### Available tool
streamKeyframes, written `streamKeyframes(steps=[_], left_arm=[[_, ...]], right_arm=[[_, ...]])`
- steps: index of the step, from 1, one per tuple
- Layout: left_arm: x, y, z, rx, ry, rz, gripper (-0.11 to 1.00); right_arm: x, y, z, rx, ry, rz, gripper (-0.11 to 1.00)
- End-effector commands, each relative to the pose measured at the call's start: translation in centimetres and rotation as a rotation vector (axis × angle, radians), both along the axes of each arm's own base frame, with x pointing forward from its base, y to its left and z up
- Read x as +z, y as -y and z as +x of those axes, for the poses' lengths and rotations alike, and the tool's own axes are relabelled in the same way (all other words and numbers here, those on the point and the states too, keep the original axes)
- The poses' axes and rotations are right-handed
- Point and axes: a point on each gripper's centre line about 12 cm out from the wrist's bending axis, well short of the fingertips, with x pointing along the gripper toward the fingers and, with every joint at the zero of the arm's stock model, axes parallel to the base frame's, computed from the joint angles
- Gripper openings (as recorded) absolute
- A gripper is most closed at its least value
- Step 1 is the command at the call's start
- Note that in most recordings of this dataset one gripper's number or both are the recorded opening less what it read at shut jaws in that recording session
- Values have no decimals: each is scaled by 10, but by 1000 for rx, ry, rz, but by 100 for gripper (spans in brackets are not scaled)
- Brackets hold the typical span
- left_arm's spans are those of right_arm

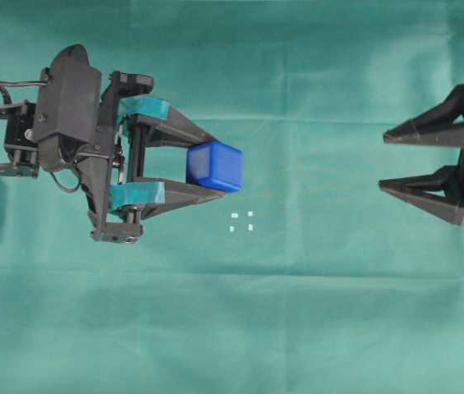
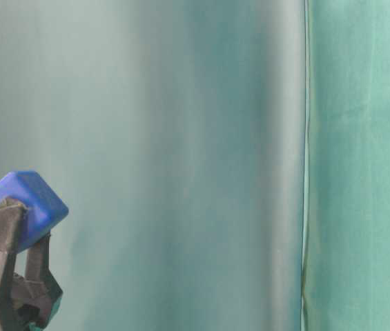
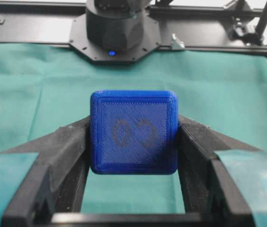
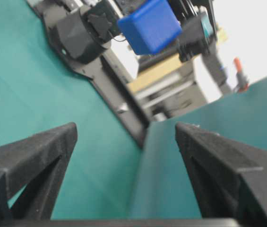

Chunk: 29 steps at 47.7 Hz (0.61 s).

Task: Handover the blue block to the right arm after grasping it with the left arm, then place it in the designated position.
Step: 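Open the right gripper and move it toward the cube in the left gripper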

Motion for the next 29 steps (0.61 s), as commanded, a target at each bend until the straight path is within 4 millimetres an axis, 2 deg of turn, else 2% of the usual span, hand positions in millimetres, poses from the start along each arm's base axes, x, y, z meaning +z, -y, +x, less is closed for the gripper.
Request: streamKeyframes(steps=[1, 10, 29], left_arm=[[9, 1, -2, -2, 27, -5, 47], [9, 0, -3, 1, 24, -5, 47], [9, 0, -3, 1, 23, -5, 47]], right_arm=[[10, -5, 2, 32, 32, -119, 95], [12, -12, 2, 72, 44, -228, 95], [16, -12, 2, 76, 57, -264, 95]])
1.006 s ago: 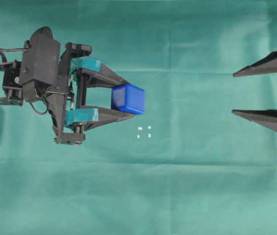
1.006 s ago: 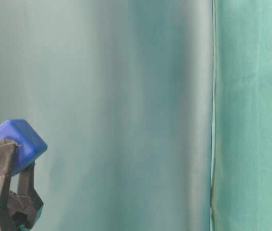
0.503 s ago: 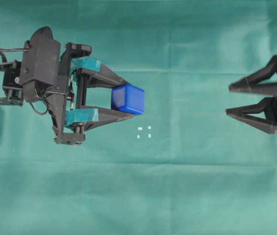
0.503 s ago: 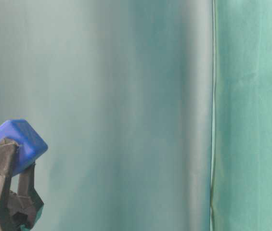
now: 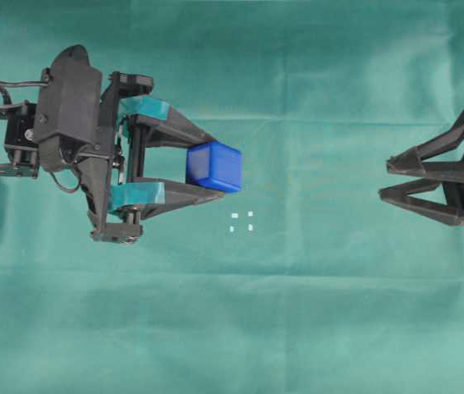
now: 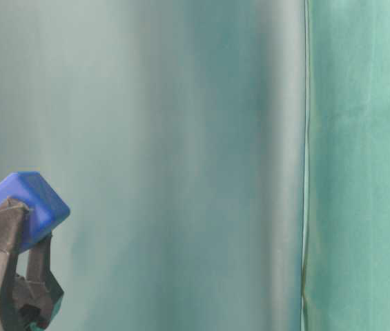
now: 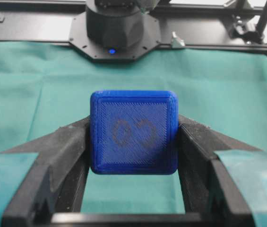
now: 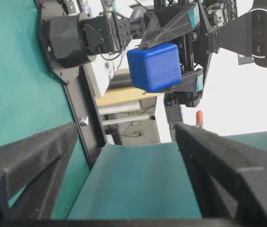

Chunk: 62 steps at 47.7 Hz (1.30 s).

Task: Handover the blue block to the right arm after grasping it with the left arm, then place it in the designated position.
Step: 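Open the right gripper and move it toward the cube in the left gripper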

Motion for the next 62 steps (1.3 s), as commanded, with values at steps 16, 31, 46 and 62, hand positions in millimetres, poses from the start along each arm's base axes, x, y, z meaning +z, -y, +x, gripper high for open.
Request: streamKeyframes(steps=[16, 31, 46, 62], left_arm=[[9, -1, -2, 4, 28, -4, 47], [9, -1, -2, 4, 28, -4, 47], [10, -1, -2, 4, 29, -4, 47], [10, -1, -2, 4, 29, -5, 47]], right_arm=[[13, -1, 2, 8, 35, 1, 95], [14, -2, 2, 10, 38, -1, 95], [15, -2, 2, 11, 41, 0, 95], [18, -2, 15, 11, 26, -7, 95]])
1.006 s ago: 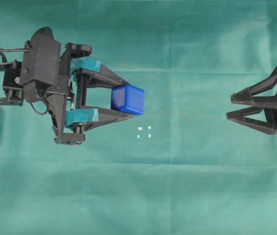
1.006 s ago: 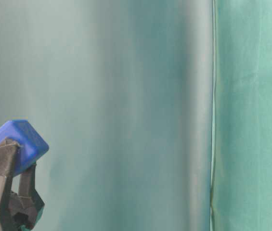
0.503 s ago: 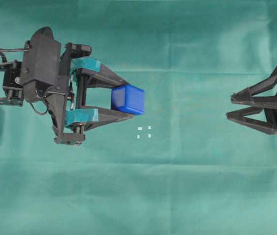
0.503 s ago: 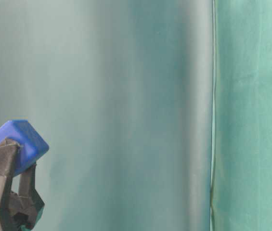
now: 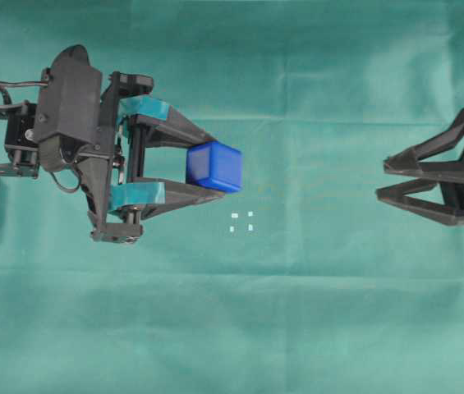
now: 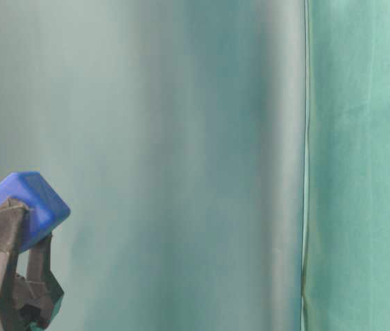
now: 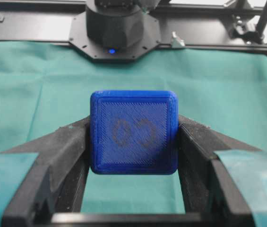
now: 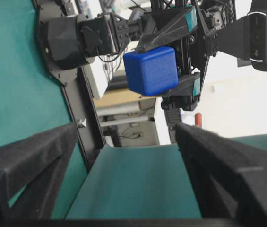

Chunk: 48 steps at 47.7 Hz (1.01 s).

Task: Handover the blue block to the right arm after grasping it with the left arm, then place it in the designated position.
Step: 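Open the right gripper and move it toward the cube in the left gripper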

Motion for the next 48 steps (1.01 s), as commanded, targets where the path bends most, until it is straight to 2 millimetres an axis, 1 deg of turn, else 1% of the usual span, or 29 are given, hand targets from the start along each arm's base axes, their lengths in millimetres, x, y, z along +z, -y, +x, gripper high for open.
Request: streamKeyframes(steps=[1, 6, 13, 17, 26, 30, 42, 48], left_arm=[[10, -1, -2, 2, 29, -2, 47], [10, 0, -2, 0, 29, -2, 47], [10, -1, -2, 2, 29, -4, 47], [9, -1, -2, 2, 28, -2, 47], [9, -1, -3, 2, 20, -4, 47], [9, 0, -3, 1, 21, -4, 47], [8, 0, -3, 1, 15, -4, 47], [8, 0, -3, 1, 14, -3, 47]], right_arm=[[13, -1, 8, 7, 24, -3, 95], [17, -2, 19, 10, 19, -21, 95], [27, -4, 39, 19, 24, -27, 95], [30, -5, 53, 21, 16, -32, 95], [30, -1, 82, 10, -12, -54, 95], [29, 0, 100, 8, -24, -68, 95], [26, 2, 142, 8, -49, -127, 95], [26, 2, 157, 9, -51, -150, 95]])
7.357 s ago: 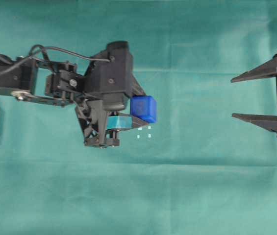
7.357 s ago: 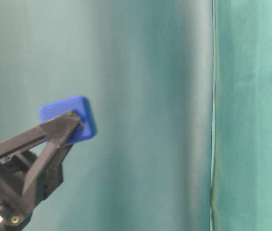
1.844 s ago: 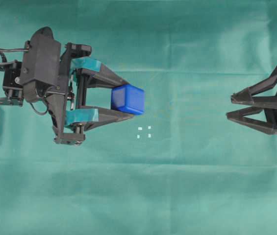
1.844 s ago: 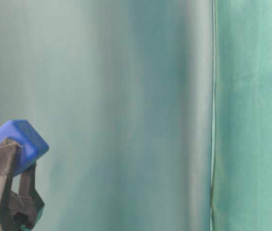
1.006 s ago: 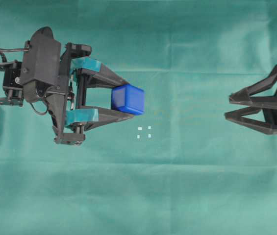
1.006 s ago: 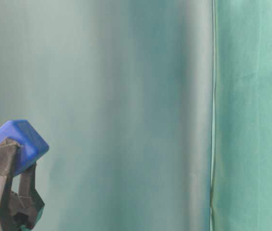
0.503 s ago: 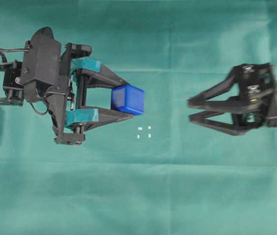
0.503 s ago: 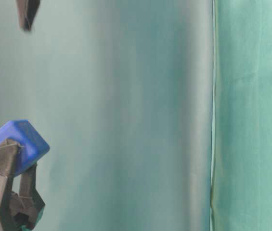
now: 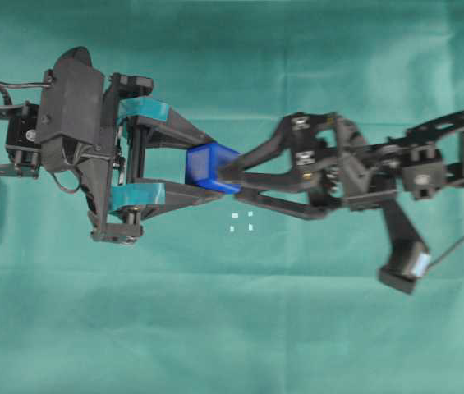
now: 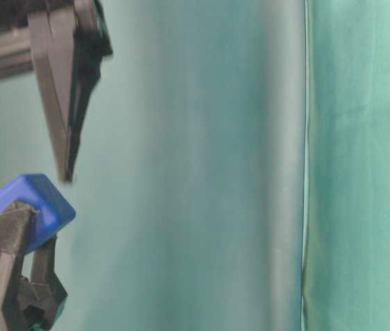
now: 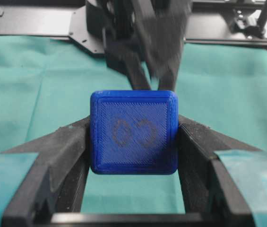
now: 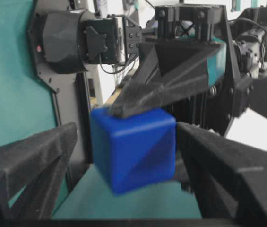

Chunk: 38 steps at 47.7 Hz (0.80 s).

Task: Handover the blue block to the right arm after grasping it with the left arm, then place it in the designated position.
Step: 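Open the right gripper and move it toward the cube in the left gripper, then close the right gripper on the cube beside the left gripper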

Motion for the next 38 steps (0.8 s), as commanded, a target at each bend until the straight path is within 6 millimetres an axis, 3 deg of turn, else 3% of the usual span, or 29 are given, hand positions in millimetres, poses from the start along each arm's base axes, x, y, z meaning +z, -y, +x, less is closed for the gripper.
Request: streamKeyframes(steps=[1, 12, 31, 34, 38], left_arm=[[10, 0, -3, 1, 29, -4, 47], [10, 0, -3, 1, 29, -4, 47], [10, 0, -3, 1, 29, -4, 47], [10, 0, -3, -1, 26, -4, 47], [10, 0, -3, 1, 26, -4, 47]], right_arm=[[16, 1, 9, -1, 38, -7, 95], [16, 3, 24, -16, 32, -11, 95], [13, 9, 24, -61, -6, -12, 93], [12, 10, 24, -71, -13, -14, 87], [11, 11, 24, -77, -19, -21, 66]])
